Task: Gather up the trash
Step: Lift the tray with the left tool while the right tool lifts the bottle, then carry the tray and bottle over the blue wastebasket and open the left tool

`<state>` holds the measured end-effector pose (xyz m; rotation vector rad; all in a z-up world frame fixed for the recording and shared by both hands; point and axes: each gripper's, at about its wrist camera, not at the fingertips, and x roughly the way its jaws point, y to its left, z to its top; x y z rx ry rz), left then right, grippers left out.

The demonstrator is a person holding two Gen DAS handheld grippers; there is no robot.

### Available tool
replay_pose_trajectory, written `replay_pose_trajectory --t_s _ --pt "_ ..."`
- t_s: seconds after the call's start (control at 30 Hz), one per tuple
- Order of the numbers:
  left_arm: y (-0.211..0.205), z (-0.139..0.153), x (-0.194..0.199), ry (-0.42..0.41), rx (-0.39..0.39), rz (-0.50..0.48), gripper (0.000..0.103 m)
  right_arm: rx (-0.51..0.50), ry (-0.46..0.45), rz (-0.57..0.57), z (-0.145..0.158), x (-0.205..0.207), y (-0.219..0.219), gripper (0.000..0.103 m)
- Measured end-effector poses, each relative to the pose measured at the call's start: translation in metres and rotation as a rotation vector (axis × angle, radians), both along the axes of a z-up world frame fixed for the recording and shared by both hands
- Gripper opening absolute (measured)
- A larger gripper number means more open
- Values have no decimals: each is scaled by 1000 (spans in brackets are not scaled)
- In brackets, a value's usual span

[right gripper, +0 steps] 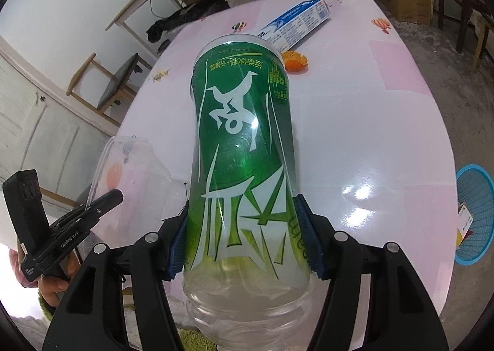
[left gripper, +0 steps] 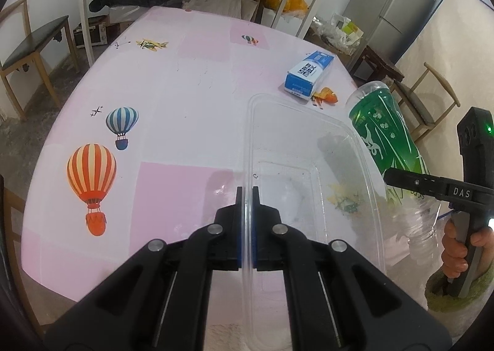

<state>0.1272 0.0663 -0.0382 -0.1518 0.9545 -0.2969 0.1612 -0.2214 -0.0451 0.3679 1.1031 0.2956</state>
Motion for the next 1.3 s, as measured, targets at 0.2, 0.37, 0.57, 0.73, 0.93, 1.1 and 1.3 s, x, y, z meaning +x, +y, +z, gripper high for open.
replay_pose_trajectory --t_s 0.2,0.37,0.57,0.73,0.93,1.1,1.3 --pt "-6 8 -3 -12 -1 -4 2 29 -20 -31 5 -9 -16 60" --pt "-17 19 -7 -40 10 -26 2 51 -49 -63 12 -23 -33 60" --pt "-37 29 -9 -58 10 -59 2 67 -73 -112 18 -40 -56 60" --pt "-67 39 -6 -84 12 -116 2 88 -93 -174 22 -57 -84 60" --pt "-121 55 1 -111 16 -229 2 117 -135 -308 29 -87 -134 60" --pt "-181 68 8 -136 -2 -358 2 103 -149 -488 30 -130 -191 60" --pt "-269 64 12 -97 4 -535 2 123 -112 -742 -2 -195 -259 60"
